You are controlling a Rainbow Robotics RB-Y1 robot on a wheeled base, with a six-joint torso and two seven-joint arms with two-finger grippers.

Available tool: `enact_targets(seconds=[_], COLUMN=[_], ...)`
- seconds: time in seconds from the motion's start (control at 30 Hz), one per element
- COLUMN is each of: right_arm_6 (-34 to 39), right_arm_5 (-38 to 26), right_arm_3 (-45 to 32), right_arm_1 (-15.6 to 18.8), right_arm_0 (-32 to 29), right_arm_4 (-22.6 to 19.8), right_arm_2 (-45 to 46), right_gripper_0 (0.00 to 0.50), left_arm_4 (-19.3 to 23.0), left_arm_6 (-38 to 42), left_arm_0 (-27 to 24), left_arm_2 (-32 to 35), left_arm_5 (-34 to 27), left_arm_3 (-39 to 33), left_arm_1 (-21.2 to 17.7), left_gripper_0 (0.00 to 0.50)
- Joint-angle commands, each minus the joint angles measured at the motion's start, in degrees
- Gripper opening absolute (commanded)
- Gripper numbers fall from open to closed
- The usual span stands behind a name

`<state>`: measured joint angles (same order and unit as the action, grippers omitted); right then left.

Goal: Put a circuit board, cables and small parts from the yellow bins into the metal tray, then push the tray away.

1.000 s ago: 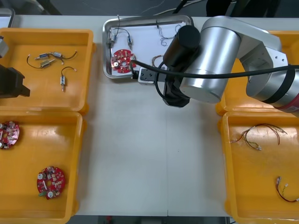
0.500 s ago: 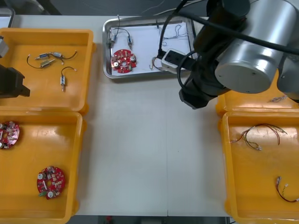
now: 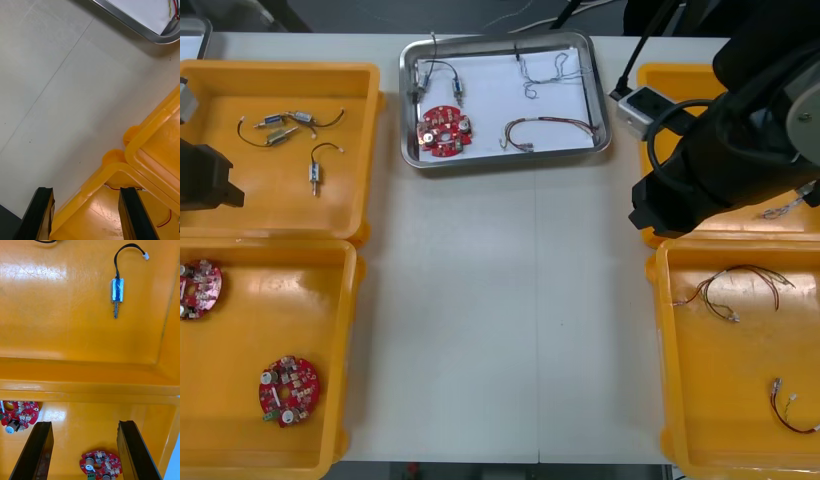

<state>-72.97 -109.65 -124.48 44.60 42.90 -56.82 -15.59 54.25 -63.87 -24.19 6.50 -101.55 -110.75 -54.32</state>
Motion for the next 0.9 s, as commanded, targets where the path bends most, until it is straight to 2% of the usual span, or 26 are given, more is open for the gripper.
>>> enact_targets(seconds=[0.03, 0.53, 0.73, 0.9], right_arm_6=[3.63, 5.73, 6.17, 6.61], right_arm_5=[-0.35, -0.35, -0.35, -0.35], right_arm_3=[-3.84, -10.43, -10.70, -10.70], right_arm_1=[3.57, 8.58, 8.67, 8.67], right_arm_0=[-3.70, -20.66, -26.73, -29.81], right_arm_4=[-1.89, -3.30, -3.74, -2.42], right_arm_2=[6.53, 23.41, 30.44, 33.95], right_gripper_0=[0.500, 0.500, 0.500, 0.500], left_arm_4=[-0.46, -0.46, -0.46, -0.46], left_arm_6=[-5.56, -5.56, -5.56, -5.56], left_arm_0=[0.72, 0.72, 0.72, 0.72], left_arm_2=[1.68, 1.68, 1.68, 1.68], left_arm_5=[-0.40, -0.40, -0.40, -0.40], left_arm_3=[-1.40, -1.40, -1.40, -1.40], left_arm_1=[-2.72, -2.72, -2.72, -2.72], left_gripper_0=[0.500, 0.500, 0.500, 0.500])
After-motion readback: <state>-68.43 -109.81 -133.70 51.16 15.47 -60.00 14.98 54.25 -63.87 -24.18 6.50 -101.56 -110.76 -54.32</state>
